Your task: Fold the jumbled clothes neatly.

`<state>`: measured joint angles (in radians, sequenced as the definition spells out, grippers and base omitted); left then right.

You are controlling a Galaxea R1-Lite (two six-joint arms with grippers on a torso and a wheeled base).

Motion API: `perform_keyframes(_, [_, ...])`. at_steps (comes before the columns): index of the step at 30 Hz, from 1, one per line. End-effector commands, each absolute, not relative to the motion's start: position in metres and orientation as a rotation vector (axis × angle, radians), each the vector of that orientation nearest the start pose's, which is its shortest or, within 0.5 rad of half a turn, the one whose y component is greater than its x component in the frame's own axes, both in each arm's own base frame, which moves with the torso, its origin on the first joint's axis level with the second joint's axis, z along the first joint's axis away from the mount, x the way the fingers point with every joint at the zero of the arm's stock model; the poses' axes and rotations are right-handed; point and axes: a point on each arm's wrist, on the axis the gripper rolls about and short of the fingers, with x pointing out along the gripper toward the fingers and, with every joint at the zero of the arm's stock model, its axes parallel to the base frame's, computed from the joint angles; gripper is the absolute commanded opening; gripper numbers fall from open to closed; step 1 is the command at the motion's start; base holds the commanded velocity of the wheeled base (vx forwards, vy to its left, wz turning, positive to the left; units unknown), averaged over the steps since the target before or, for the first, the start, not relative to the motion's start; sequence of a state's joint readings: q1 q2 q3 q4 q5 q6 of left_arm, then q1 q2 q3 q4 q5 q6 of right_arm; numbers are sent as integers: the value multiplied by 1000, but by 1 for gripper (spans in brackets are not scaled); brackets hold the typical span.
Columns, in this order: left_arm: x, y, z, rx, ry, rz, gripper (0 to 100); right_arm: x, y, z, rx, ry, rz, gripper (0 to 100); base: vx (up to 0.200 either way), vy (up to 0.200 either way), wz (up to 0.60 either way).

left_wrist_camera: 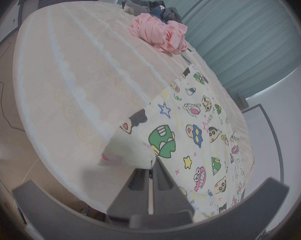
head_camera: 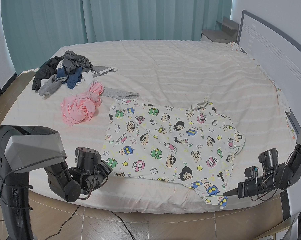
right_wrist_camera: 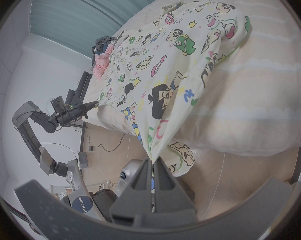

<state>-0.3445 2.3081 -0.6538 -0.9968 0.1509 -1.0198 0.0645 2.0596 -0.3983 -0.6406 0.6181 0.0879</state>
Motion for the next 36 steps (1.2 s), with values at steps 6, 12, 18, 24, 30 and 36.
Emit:
perform_keyframes(6, [302,-101,1,-823,657,161,0,247,27,1,380,1041,563,0,0,0,0])
perform_keyframes(12, [286,-96,-8,-798,713,190,0,245,29,1,377,1064,556,0,0,0,0])
perform_keyframes(18, [277,-99,-7,-784,731,177,0,242,29,2,385,1100,550,0,0,0,0])
perform_keyframes(24, [271,-105,5,-785,718,140,0,244,26,2,367,1100,503,0,0,0,0])
perform_keyframes(30, [264,-112,-10,-748,777,141,0,243,27,1,365,1160,479,0,0,0,0])
perform_keyframes(36, [263,-113,-10,-747,779,140,0,242,27,0,353,1171,460,0,0,0,0])
